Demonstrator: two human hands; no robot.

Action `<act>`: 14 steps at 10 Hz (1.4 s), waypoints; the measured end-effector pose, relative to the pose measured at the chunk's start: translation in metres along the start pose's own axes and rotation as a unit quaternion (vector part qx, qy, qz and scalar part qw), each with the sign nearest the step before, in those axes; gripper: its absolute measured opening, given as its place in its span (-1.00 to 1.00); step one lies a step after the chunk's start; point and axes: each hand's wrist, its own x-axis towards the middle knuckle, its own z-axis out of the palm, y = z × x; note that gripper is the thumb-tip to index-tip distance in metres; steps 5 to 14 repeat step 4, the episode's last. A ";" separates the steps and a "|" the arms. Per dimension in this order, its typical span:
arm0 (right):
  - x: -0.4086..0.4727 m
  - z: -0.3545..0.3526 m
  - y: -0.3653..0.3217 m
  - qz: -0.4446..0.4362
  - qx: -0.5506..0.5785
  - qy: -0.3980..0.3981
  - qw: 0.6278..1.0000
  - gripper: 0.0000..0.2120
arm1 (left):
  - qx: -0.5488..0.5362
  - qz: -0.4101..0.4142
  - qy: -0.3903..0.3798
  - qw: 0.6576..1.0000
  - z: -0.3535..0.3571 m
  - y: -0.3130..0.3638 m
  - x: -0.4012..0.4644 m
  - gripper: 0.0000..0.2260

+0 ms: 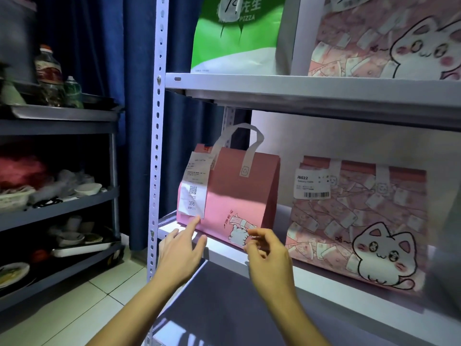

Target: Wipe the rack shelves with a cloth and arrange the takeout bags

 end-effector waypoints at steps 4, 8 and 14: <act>0.003 -0.010 0.004 0.065 -0.018 -0.049 0.997 -0.56 | 0.029 0.006 -0.003 1.000 0.013 0.017 0.001 -0.53; 0.003 -0.010 0.004 0.065 -0.018 -0.049 0.997 -0.56 | 0.029 0.006 -0.003 1.000 0.013 0.017 0.001 -0.53; 0.003 -0.010 0.004 0.065 -0.018 -0.049 0.997 -0.56 | 0.029 0.006 -0.003 1.000 0.013 0.017 0.001 -0.53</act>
